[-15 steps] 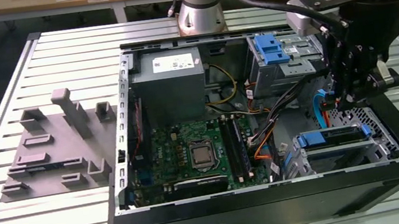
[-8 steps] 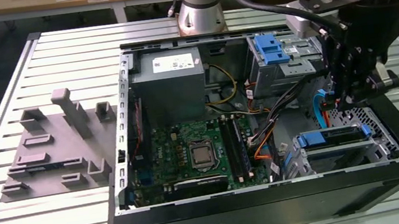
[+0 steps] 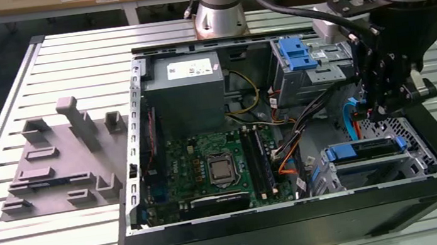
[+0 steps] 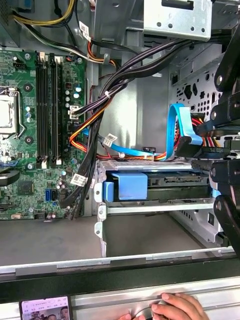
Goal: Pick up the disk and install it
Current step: 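Insert the first disk wire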
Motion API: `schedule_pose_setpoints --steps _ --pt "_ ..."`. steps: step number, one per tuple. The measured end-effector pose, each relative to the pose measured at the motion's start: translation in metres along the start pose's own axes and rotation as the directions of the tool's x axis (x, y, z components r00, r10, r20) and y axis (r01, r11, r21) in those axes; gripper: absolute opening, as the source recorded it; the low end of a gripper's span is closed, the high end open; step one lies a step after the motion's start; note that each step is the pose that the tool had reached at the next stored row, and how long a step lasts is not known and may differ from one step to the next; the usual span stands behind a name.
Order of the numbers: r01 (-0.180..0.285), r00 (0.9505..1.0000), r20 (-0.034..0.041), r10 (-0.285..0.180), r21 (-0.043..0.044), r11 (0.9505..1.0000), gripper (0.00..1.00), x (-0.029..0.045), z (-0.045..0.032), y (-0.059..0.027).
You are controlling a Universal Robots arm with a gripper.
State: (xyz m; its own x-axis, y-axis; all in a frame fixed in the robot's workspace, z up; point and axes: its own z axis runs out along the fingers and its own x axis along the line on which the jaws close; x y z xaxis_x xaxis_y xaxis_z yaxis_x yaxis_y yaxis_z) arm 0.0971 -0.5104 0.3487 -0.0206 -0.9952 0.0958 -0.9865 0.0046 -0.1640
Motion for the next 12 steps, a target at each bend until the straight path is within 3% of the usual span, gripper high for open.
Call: schedule_pose_setpoints --steps 2,4,12 --pt "0.0 1.0 0.0 0.0 0.0 1.0 0.31 0.0 0.0002 0.0" --pt "0.0 1.0 0.0 0.0 0.0 1.0 0.18 0.0 0.0004 0.0001" --pt "0.0 1.0 0.0 0.0 -0.0008 1.0 0.17 0.0 0.0007 -0.0003"
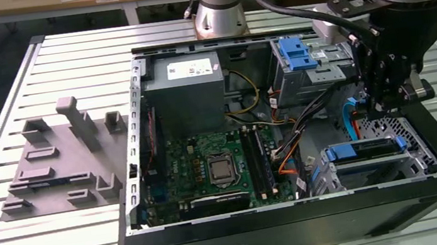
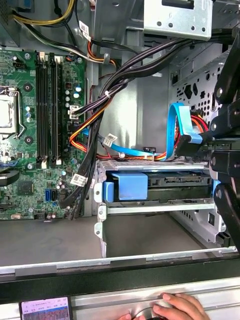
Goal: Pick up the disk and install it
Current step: 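Insert the first disk wire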
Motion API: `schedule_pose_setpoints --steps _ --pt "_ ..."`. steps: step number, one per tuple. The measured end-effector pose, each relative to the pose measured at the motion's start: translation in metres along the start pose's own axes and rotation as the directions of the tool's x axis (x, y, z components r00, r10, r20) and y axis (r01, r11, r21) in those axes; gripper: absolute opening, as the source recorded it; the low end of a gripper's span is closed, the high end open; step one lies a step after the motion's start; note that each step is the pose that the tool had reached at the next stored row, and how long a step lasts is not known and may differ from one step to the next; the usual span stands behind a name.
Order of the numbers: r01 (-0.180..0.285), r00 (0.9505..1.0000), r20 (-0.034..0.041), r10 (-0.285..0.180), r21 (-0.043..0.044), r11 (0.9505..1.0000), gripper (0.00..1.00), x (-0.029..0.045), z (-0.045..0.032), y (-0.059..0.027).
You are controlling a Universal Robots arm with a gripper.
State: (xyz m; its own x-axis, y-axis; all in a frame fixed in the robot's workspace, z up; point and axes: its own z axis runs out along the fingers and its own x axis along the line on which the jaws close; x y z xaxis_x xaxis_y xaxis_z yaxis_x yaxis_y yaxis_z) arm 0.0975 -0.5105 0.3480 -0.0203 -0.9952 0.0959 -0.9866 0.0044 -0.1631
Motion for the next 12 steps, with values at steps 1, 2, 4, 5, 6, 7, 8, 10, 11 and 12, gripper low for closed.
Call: schedule_pose_setpoints --steps 1,2,4,5,6,7,8,10,11,12 --pt "0.0 1.0 0.0 0.0 -0.0013 1.0 0.17 0.0 0.0001 -0.0004" --pt "0.0 1.0 0.0 0.0 -0.004 1.0 0.17 0.0 0.0003 -0.0012" --pt "0.001 1.0 -0.0002 -0.001 -0.0094 1.0 0.17 0.0 0.0004 -0.0023" --pt "0.001 1.0 -0.0003 -0.001 -0.0114 0.9999 0.17 0.0 0.0005 -0.0025" --pt "0.001 1.0 -0.0002 -0.001 -0.0132 0.9999 0.17 0.0001 0.0006 -0.0025" --pt "0.001 1.0 -0.0002 -0.001 -0.0151 0.9999 0.17 0.0005 0.0008 -0.0025" --pt "0.002 1.0 -0.0002 -0.002 -0.017 0.9999 0.17 0.0012 0.001 -0.0026" --pt "0.002 1.0 -0.0003 -0.002 -0.0201 0.9998 0.17 0.0042 0.0018 -0.0025" --pt "0.002 1.0 -0.0003 -0.002 -0.0211 0.9998 0.17 0.0061 0.0024 -0.0024" --pt "0.002 1.0 -0.0003 -0.002 -0.0221 0.9998 0.17 0.0081 0.0031 -0.0024"
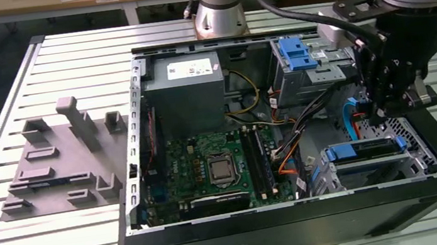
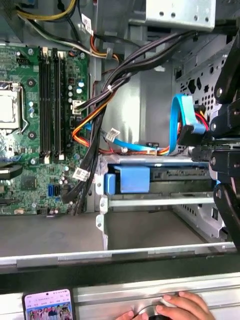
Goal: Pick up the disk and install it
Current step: 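Insert the first disk wire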
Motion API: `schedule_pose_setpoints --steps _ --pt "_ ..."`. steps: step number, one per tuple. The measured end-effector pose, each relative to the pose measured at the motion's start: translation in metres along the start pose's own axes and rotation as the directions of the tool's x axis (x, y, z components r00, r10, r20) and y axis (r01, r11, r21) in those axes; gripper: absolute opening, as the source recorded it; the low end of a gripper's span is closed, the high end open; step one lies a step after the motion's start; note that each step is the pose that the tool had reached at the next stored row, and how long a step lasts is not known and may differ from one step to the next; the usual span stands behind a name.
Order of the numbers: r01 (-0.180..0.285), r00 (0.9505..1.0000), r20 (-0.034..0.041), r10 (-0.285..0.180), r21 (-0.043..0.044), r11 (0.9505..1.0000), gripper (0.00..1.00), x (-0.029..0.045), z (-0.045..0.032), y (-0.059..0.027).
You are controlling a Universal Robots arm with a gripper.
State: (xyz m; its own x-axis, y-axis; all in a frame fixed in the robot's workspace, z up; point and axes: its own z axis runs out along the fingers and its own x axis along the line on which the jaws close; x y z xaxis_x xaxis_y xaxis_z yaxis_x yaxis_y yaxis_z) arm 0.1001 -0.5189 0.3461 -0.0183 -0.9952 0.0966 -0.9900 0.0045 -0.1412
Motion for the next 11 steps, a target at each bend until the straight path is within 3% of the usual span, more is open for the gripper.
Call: schedule_pose_setpoints --steps 3,11 --pt "0.0 1.0 0.0002 0.0 -0.0025 1.0 0.17 0.0053 0.0022 0.0002" --pt "0.0 1.0 0.0 0.0 -0.0066 1.0 0.17 0.0071 0.0036 0.0002"
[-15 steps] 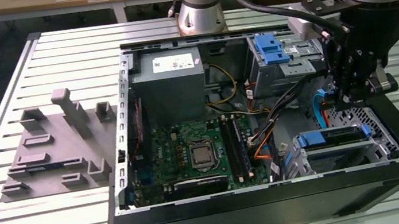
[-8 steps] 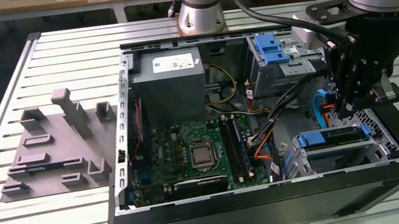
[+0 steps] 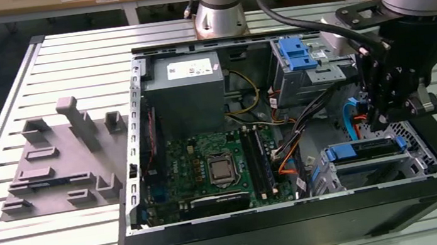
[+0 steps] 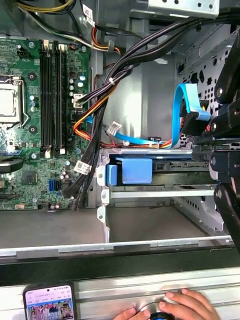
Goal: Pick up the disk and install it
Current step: 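Insert the first disk wire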
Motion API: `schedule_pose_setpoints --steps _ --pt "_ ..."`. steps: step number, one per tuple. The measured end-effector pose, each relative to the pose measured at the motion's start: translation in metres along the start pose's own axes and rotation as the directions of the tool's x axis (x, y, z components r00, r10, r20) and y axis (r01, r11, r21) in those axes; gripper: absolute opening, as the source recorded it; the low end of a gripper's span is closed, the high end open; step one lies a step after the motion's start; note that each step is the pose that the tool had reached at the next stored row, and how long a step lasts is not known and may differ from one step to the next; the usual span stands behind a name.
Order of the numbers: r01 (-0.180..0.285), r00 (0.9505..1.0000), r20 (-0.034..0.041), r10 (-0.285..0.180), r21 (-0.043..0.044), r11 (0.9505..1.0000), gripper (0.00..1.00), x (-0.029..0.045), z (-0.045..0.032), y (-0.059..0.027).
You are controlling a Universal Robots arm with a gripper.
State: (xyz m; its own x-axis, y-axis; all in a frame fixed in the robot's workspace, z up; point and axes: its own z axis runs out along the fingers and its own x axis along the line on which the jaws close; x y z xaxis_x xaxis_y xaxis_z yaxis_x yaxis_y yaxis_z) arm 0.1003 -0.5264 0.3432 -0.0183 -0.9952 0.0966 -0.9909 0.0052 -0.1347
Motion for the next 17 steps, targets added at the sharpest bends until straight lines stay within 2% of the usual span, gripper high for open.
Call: schedule_pose_setpoints --steps 5,10,17 --pt "-0.003 1.0 -0.0009 0.003 -0.0179 0.9998 0.17 0.0044 0.0026 -0.0002" --pt "-0.006 1.0 -0.0013 0.006 -0.0192 0.9998 0.17 0.0121 0.0067 -0.0002" --pt "-0.007 1.0 -0.0013 0.007 -0.0194 0.9998 0.17 0.0122 0.0088 -0.001"
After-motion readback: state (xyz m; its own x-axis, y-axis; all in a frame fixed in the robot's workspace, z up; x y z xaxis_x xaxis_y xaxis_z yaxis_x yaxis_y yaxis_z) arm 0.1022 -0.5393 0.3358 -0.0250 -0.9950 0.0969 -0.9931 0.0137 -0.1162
